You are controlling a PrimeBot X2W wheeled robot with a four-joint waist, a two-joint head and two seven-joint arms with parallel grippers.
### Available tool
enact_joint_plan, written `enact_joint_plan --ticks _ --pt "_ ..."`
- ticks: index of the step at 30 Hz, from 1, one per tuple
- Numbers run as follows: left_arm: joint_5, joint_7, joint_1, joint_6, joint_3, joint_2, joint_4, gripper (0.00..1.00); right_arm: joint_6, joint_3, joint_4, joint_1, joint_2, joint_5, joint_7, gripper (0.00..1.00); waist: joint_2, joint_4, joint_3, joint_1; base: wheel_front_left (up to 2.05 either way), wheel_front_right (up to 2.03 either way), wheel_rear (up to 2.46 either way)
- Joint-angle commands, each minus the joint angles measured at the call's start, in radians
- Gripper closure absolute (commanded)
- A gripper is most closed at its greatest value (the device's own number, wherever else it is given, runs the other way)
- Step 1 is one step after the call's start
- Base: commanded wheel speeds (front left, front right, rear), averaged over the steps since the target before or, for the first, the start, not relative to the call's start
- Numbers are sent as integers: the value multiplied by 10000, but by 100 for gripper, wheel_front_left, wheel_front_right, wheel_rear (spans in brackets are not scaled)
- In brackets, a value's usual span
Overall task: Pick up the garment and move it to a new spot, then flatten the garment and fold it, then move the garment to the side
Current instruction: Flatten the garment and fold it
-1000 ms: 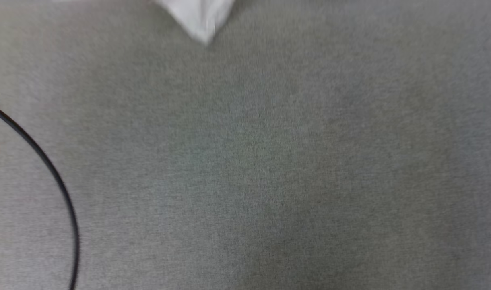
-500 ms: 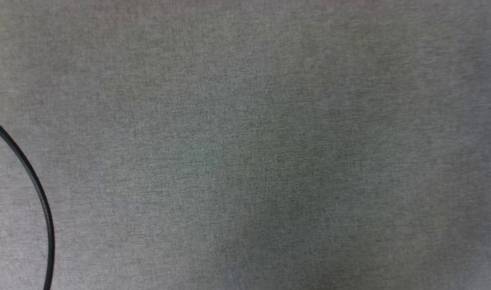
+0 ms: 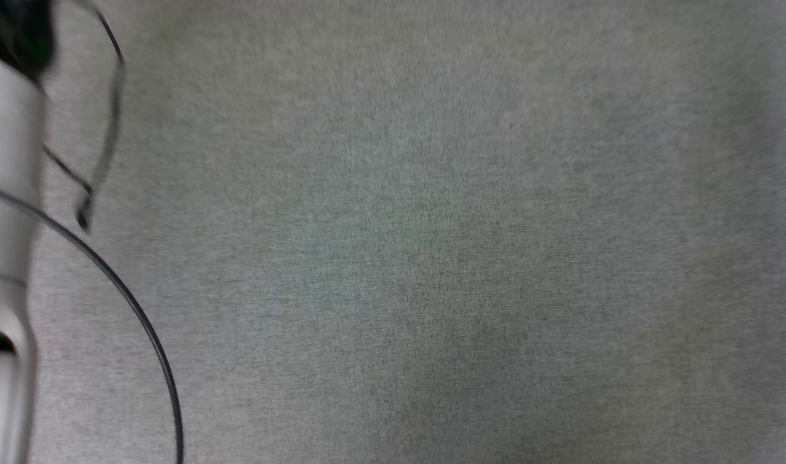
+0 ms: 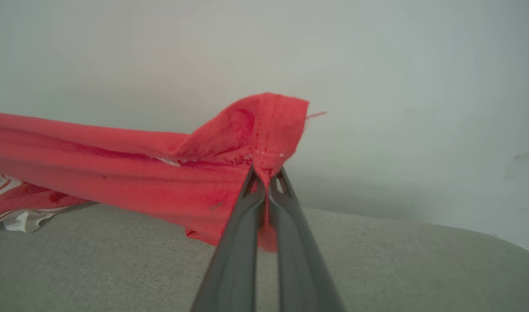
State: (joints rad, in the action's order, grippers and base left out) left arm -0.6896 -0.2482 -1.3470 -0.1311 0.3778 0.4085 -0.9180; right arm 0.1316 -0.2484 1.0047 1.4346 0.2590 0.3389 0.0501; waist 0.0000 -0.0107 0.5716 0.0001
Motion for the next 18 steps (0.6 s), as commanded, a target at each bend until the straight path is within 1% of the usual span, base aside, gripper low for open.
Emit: enact_joint_plan --ticks 1,6,8,9,11,15,18 --pt "-95 -90 466 10 91 8 -6 100 -17 -114 113 -454 91 143 -165 100 0 60 -687 -1 0 0 0" --pt "-747 -168 2715 14 207 40 230 100 -17 -724 431 -2470 -1 906 -442 100 0 3 -1813 -1 0 0 0" --pt "-847 -182 3610 14 84 148 529 100 -17 -972 495 -3281 -15 1165 -561 100 0 -19 -2247 -1 0 0 0" --pt "-613 -183 4069 33 27 325 652 100 -17 -1094 514 -3683 -57 1329 -605 100 0 -47 -2492 -1 0 0 0" --pt "-623 -187 5101 76 -300 312 1011 100 -19 -1287 516 -4380 -13 1611 -685 100 0 -88 -2885 -1 0 0 0" --pt "-332 -190 7198 314 -984 344 1956 100 -20 -1678 335 -5812 138 2159 -904 100 0 -115 -3662 -1 0 0 0" --pt "-219 -191 8716 496 -1414 222 2678 100 -22 -1874 49 -6767 331 2539 -1112 100 0 -87 -4123 -1 0 0 0"
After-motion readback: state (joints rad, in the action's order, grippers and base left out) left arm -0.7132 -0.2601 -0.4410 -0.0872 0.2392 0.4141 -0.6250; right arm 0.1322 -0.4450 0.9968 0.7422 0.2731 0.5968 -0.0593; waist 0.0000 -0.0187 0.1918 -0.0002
